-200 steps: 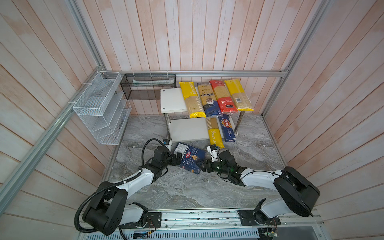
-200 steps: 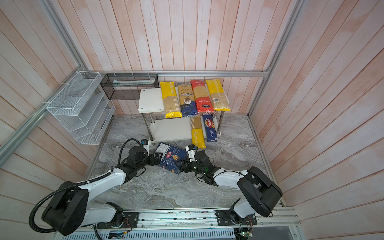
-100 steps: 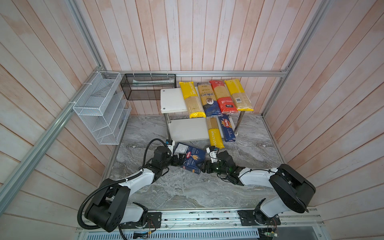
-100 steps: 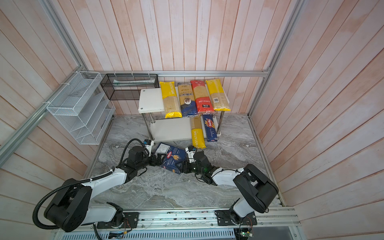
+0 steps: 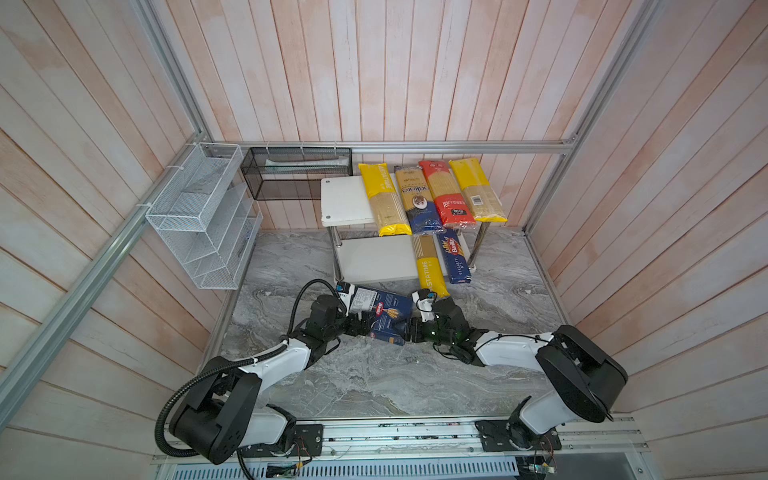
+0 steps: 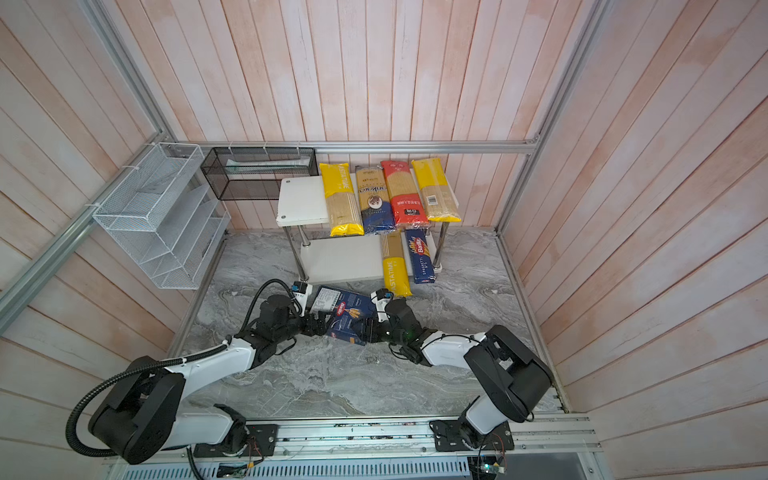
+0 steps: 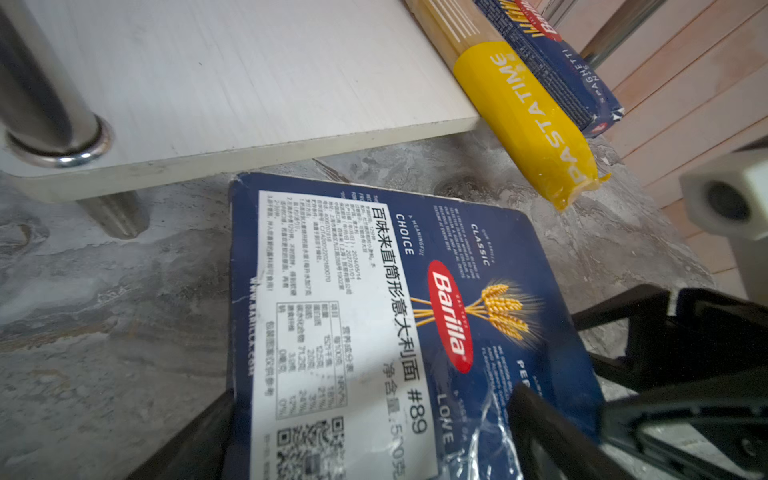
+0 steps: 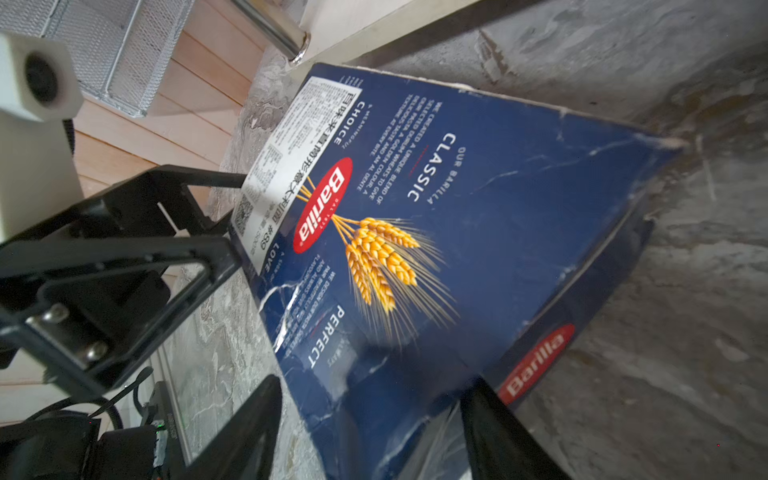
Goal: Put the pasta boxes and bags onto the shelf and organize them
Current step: 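Lift the dark blue box with both grippers toward the shelf's lower tier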
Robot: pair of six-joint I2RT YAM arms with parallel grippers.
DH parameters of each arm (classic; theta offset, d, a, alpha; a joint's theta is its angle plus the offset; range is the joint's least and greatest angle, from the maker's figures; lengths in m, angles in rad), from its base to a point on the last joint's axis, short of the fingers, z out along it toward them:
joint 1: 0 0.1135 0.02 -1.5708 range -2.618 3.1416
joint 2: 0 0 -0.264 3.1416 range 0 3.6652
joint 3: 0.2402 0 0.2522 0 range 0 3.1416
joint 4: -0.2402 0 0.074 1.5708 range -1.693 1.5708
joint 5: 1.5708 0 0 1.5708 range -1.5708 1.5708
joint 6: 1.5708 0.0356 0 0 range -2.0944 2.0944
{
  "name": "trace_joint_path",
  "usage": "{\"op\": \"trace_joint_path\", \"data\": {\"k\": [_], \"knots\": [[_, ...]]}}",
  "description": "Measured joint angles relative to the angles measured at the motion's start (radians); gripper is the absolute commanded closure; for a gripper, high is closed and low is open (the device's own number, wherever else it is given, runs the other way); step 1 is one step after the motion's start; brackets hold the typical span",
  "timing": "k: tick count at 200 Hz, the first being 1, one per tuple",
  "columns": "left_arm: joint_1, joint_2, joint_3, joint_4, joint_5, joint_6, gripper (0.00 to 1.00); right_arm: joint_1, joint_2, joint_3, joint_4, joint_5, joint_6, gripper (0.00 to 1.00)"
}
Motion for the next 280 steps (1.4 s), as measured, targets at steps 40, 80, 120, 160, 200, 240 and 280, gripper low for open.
{"op": "trace_joint_path", "data": {"k": [40, 80, 120, 160, 200, 240, 280], "knots": [[-0.032, -0.064, 0.001, -0.055, -0.003, -0.019, 0.01, -0.008, 0.000, 0.032, -0.058, 0.042, -0.008, 0.33], [-0.052, -0.157, 0.031, -0.097, 0.002, -0.030, 0.01, -0.008, -0.002, 0.051, -0.091, 0.056, -0.009, 0.33], [-0.060, -0.189, 0.045, -0.079, 0.010, -0.031, 0.00, -0.008, -0.014, 0.074, -0.135, 0.056, -0.009, 0.33], [-0.060, -0.189, 0.048, -0.085, -0.006, -0.030, 0.00, -0.008, -0.031, 0.124, -0.204, 0.075, -0.032, 0.33], [-0.060, -0.184, 0.103, -0.134, -0.047, -0.015, 0.00, -0.013, -0.036, 0.189, -0.233, 0.120, -0.065, 0.33], [-0.060, -0.161, 0.159, -0.142, -0.073, 0.002, 0.01, -0.017, -0.040, 0.228, -0.237, 0.157, -0.085, 0.33], [-0.060, -0.154, 0.159, -0.151, -0.079, 0.009, 0.00, -0.024, -0.040, 0.246, -0.238, 0.173, -0.098, 0.33]]}}
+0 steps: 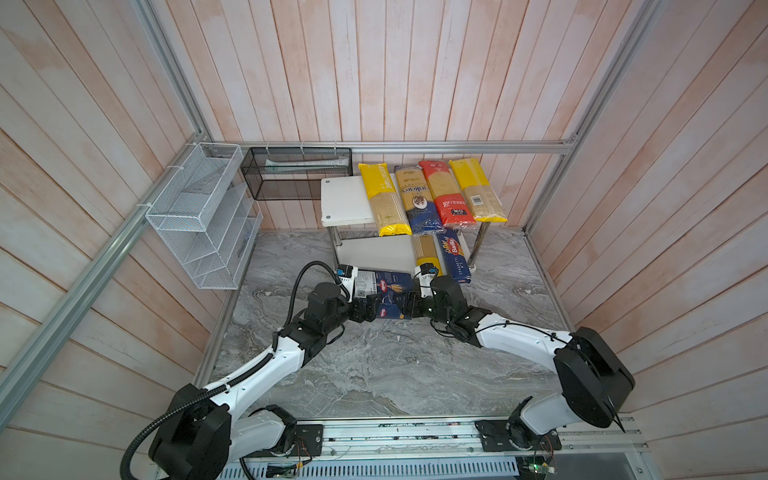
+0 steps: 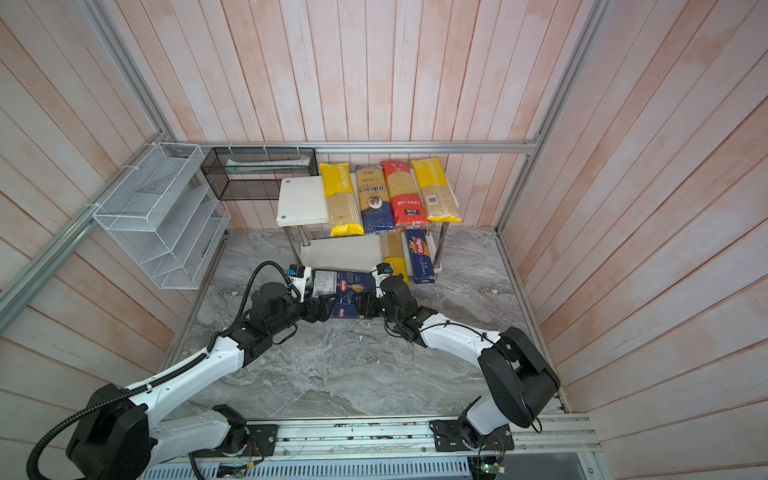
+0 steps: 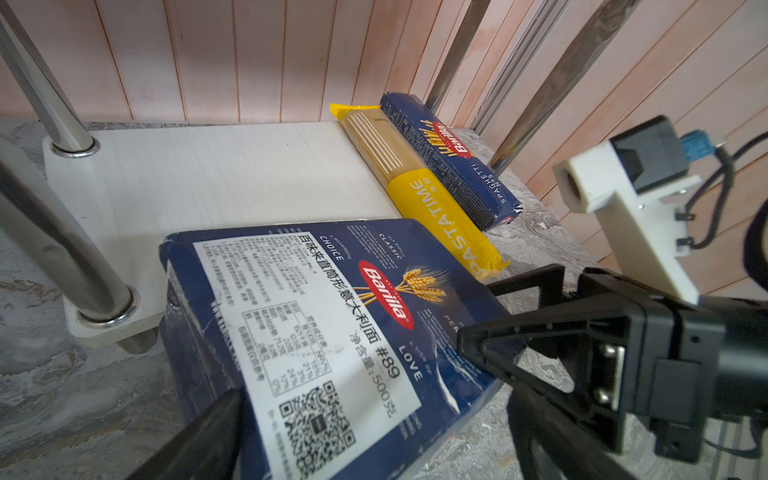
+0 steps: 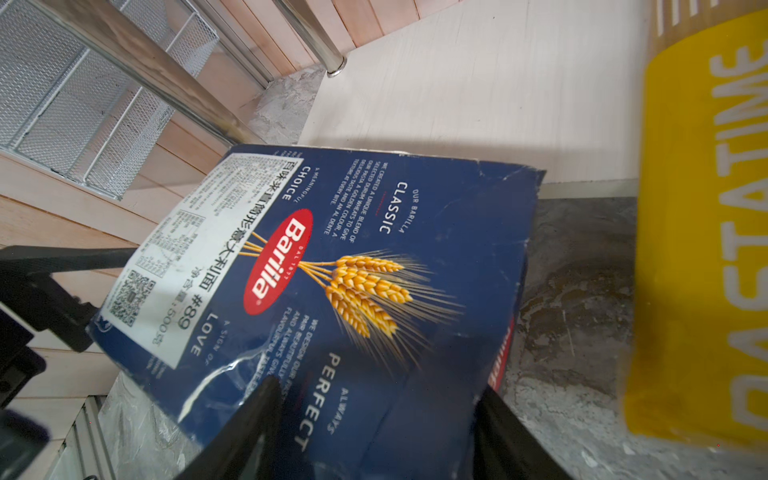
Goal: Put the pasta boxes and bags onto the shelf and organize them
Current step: 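Lift the dark blue box with both grippers toward the shelf's lower tier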
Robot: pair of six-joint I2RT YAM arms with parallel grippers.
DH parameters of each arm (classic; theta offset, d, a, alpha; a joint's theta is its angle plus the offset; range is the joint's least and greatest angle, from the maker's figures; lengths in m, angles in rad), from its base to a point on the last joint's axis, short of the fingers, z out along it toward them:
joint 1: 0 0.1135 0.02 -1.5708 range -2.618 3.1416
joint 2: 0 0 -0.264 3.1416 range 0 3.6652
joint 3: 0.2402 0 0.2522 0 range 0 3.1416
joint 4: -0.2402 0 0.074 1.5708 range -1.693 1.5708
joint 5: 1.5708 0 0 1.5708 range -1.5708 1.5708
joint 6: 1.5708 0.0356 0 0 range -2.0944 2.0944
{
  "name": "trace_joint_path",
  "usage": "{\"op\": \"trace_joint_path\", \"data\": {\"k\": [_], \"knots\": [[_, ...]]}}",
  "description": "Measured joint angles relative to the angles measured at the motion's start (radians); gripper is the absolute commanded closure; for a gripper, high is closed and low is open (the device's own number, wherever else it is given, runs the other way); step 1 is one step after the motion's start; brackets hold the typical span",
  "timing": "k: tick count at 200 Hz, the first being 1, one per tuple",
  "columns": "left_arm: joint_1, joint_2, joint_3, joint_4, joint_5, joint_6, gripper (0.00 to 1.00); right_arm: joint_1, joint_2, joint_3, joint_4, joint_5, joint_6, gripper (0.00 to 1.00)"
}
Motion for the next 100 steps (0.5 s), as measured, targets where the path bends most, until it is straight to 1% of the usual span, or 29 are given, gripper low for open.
{"op": "trace_joint_path", "data": {"k": [58, 100], "knots": [[0.000, 0.050, 0.051, -0.060, -0.021, 0.026, 0.00, -0.027, 0.000, 0.079, -0.004, 0.018, -0.047, 0.33], [0.000, 0.103, 0.095, -0.084, -0.022, 0.043, 0.00, -0.052, 0.000, 0.123, 0.035, 0.019, -0.077, 0.33]]}}
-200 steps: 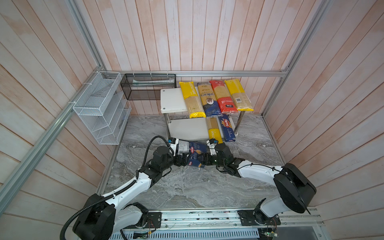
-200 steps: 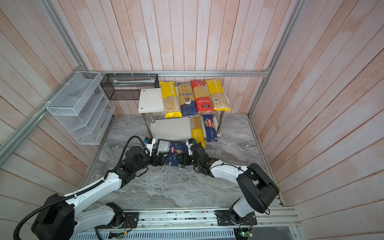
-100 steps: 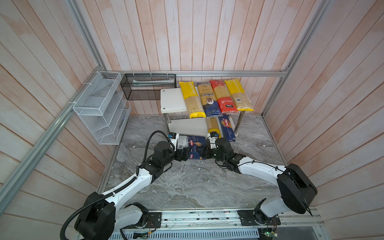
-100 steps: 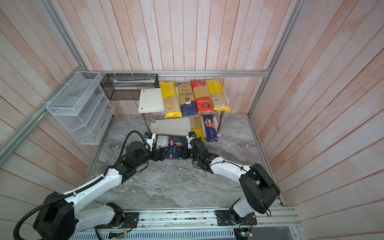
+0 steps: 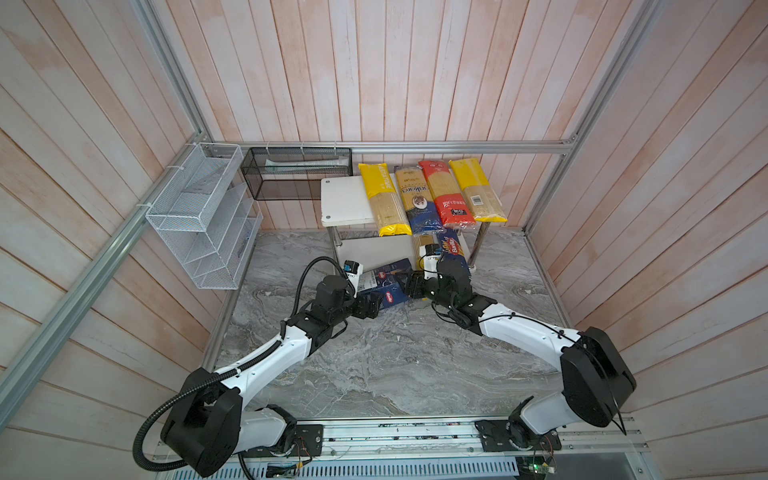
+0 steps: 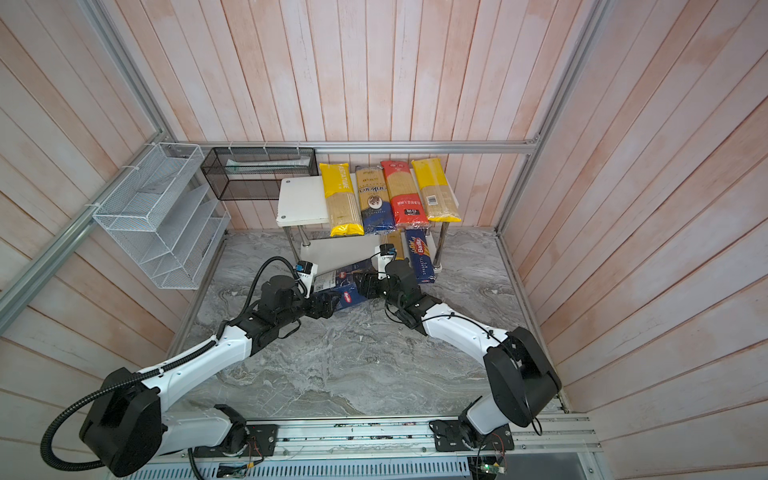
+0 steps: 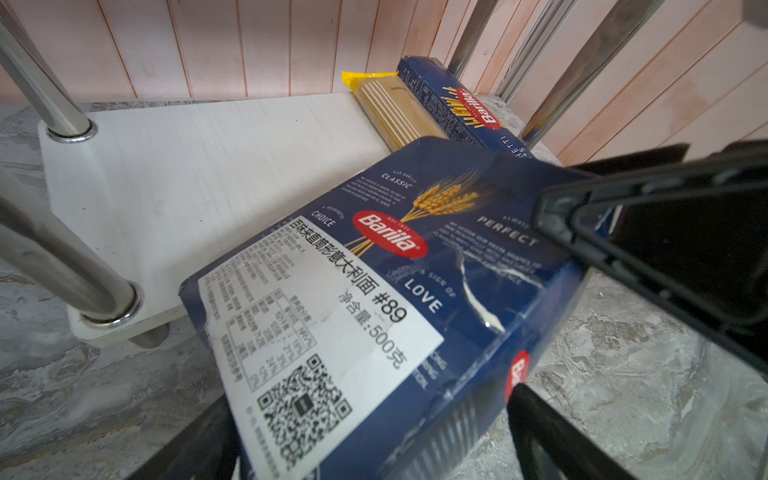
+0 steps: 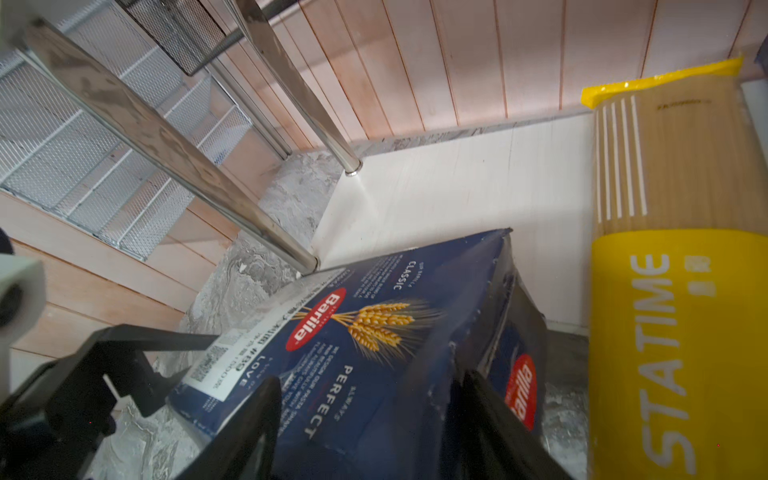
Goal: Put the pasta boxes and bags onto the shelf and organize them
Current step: 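Lift the dark blue box with both grippers toward the shelf's lower tier, then lower the dark blue box onto the lower tier with both grippers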
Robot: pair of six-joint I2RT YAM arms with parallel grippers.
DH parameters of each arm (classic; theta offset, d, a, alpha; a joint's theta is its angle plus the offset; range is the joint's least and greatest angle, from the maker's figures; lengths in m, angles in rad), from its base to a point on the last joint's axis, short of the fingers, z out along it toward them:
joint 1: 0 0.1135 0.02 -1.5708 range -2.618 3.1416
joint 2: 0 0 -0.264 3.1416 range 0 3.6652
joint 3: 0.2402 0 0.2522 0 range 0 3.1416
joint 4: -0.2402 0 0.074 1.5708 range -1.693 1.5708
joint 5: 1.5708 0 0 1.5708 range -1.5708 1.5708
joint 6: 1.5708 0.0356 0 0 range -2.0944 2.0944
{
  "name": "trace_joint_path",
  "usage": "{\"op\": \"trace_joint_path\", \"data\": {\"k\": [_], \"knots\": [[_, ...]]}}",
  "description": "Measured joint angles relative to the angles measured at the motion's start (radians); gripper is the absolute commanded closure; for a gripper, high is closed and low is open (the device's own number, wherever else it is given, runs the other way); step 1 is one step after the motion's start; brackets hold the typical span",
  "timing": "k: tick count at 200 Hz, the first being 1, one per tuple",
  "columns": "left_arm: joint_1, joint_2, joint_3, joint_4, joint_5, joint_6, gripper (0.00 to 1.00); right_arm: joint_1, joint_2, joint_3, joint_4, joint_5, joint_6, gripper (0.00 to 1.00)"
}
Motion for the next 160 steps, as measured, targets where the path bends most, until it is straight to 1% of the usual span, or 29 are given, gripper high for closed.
{"op": "trace_joint_path", "data": {"k": [65, 103, 160], "knots": [[0.000, 0.105, 0.080, -0.027, -0.013, 0.041, 0.00, -0.027, 0.039, 0.067, 0.089, -0.041, -0.062, 0.33], [0.000, 0.124, 0.111, -0.036, -0.031, 0.061, 0.00, -0.043, 0.075, 0.073, 0.133, -0.044, -0.089, 0.33], [0.000, 0.143, 0.158, -0.018, -0.091, 0.131, 0.00, -0.065, 0.114, 0.058, 0.190, -0.043, -0.094, 0.33]]}}
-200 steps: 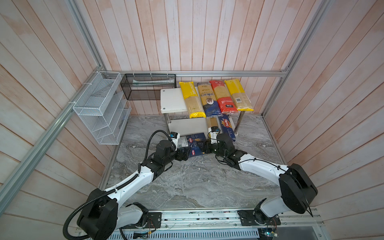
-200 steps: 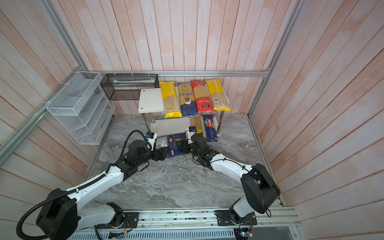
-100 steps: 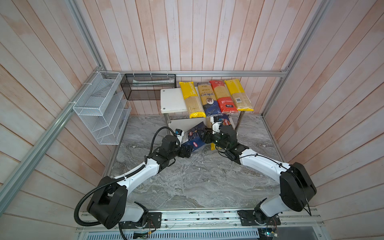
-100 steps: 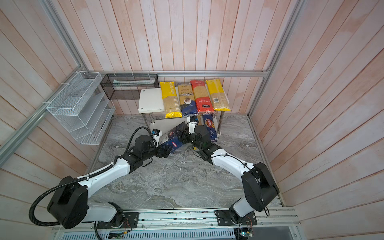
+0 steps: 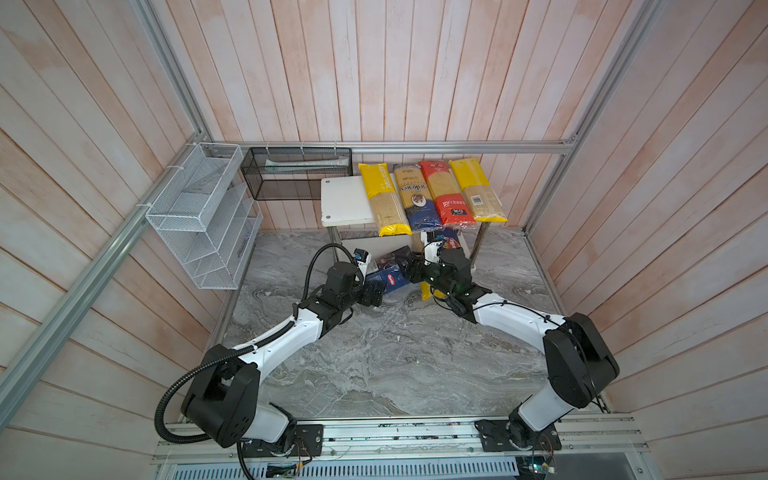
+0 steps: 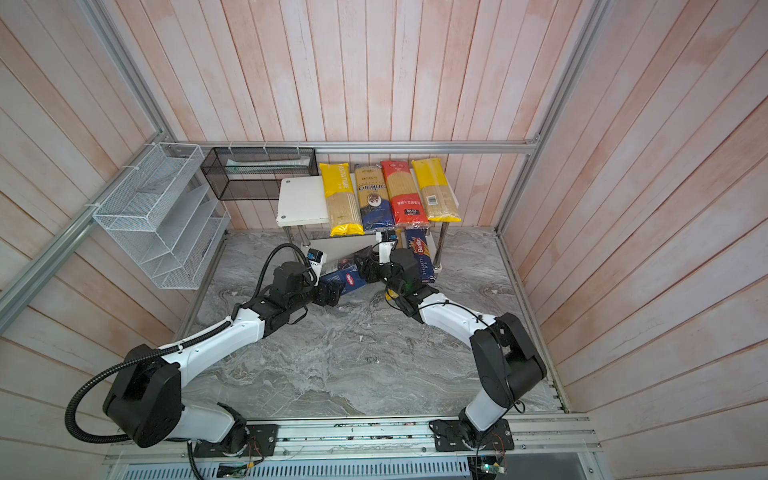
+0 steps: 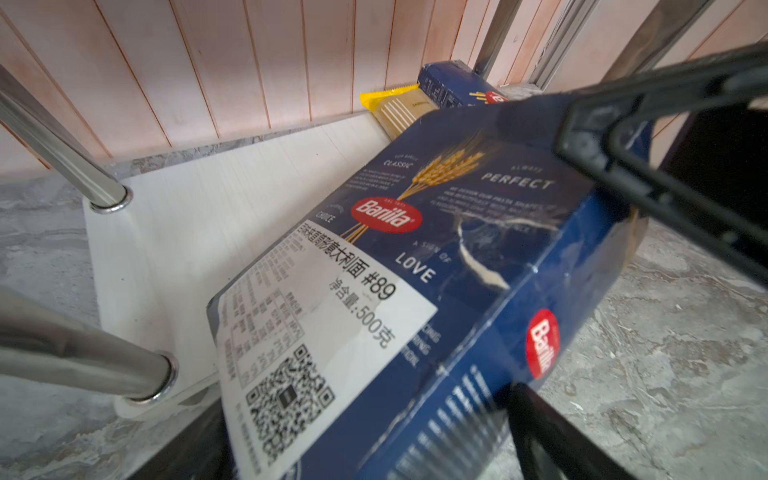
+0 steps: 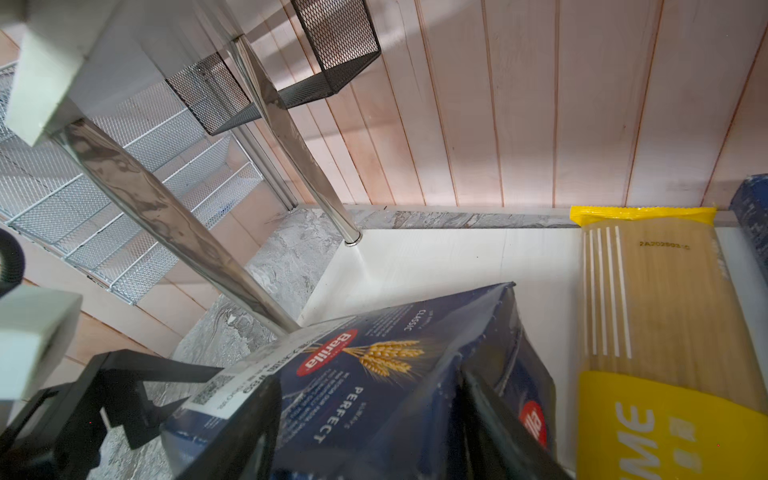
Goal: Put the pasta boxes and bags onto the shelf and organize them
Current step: 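Lower the dark blue box onto the lower tier with both grippers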
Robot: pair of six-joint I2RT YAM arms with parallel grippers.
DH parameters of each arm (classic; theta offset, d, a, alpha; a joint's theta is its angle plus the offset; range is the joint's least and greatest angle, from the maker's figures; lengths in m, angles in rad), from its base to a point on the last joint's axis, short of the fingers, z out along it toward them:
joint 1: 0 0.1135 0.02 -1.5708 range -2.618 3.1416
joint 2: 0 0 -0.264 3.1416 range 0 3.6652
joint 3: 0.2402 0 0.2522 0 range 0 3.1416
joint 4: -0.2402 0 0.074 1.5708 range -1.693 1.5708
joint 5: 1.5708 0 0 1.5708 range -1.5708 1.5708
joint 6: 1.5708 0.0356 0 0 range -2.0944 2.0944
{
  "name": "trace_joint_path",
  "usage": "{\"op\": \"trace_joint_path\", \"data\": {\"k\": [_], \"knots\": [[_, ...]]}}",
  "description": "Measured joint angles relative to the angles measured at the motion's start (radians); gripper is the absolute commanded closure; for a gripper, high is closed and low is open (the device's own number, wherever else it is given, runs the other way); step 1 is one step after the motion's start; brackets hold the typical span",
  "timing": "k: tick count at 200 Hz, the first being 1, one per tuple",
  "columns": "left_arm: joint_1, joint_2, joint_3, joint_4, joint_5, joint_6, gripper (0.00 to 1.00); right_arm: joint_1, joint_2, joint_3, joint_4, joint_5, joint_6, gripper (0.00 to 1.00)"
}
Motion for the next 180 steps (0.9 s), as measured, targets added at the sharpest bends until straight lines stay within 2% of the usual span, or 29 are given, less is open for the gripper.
{"op": "trace_joint_path", "data": {"k": [96, 180], "knots": [[0.000, 0.057, 0.054, 0.069, -0.067, 0.100, 0.00, -0.009, 0.023, -0.003, 0.111, 0.012, -0.046, 0.33], [0.001, 0.239, 0.124, 0.126, -0.147, 0.184, 0.00, -0.024, 0.177, -0.002, 0.124, 0.039, -0.064, 0.33]]}}
